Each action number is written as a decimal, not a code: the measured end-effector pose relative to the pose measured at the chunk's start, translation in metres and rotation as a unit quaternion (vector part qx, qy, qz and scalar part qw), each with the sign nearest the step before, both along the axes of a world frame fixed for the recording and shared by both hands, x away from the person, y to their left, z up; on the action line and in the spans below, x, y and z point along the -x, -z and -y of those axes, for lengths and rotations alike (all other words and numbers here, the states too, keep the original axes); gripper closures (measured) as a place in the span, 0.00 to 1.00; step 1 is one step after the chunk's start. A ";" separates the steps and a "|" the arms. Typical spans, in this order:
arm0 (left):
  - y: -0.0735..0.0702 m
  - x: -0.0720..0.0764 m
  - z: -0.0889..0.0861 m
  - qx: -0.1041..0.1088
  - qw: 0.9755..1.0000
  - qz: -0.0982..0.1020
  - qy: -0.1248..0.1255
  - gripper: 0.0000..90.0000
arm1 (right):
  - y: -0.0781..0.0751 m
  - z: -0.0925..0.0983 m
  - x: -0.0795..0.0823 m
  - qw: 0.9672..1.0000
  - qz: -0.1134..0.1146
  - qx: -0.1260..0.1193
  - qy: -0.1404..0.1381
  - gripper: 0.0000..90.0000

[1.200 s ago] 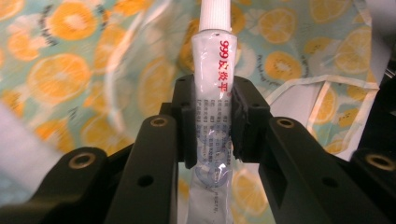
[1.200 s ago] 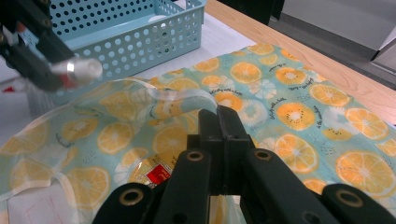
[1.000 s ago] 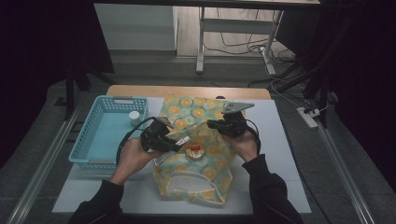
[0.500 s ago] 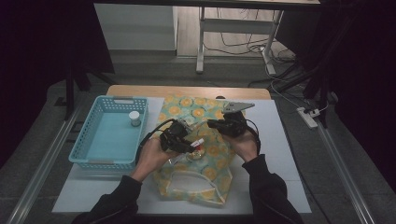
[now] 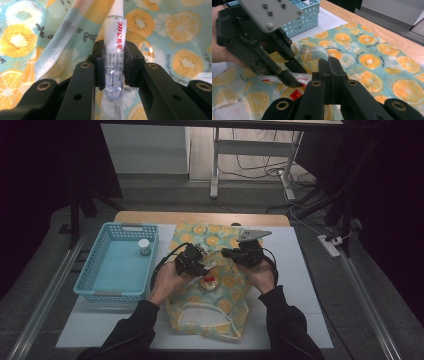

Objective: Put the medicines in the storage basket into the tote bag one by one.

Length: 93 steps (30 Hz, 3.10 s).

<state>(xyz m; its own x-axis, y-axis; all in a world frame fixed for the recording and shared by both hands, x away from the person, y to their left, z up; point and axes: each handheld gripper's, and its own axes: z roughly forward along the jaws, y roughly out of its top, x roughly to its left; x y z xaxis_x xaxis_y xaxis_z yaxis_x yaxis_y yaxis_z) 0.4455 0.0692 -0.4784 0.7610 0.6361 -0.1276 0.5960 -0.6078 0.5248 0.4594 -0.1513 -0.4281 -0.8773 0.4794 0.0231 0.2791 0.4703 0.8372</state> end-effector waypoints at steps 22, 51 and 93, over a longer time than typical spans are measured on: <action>0.015 -0.020 0.001 0.005 1.000 0.002 -0.025 0.72 | 0.003 -0.002 0.000 1.000 0.000 0.006 0.001 1.00; -0.033 0.018 -0.043 0.107 0.994 0.023 0.001 0.20 | 0.003 -0.001 0.000 1.000 0.004 0.007 0.001 1.00; -0.016 0.008 -0.209 0.085 0.979 0.047 -0.182 0.00 | 0.003 -0.003 0.001 1.000 0.003 0.010 -0.011 1.00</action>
<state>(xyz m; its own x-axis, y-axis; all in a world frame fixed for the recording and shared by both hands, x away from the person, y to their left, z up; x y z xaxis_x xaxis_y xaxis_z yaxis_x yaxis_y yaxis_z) 0.4370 0.2786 -0.4627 0.5021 0.8422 -0.1965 0.7010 -0.2634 0.6627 0.4579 -0.1479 -0.4307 -0.8881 0.4595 0.0095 0.2638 0.4927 0.8293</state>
